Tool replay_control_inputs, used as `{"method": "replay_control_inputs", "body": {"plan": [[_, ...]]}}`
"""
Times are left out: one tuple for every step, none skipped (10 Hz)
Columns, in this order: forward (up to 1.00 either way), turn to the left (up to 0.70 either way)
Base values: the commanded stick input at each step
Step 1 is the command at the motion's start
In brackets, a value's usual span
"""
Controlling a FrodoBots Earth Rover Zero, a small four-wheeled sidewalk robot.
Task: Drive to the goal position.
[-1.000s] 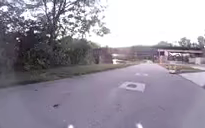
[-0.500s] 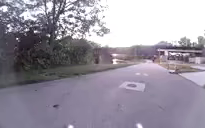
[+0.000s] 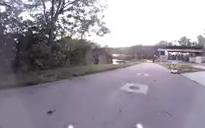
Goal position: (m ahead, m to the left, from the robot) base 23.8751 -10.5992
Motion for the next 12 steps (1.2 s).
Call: {"method": "replay_control_inputs", "body": {"plan": [[0.7,-0.35],[0.7,-0.35],[0.7,-0.35],[0.7,-0.35],[0.7,-0.35],[0.7,-0.35],[0.7,-0.35],[0.7,-0.35],[0.7,-0.12],[0.7,0.0],[0.7,0.0],[0.7,0.0]]}}
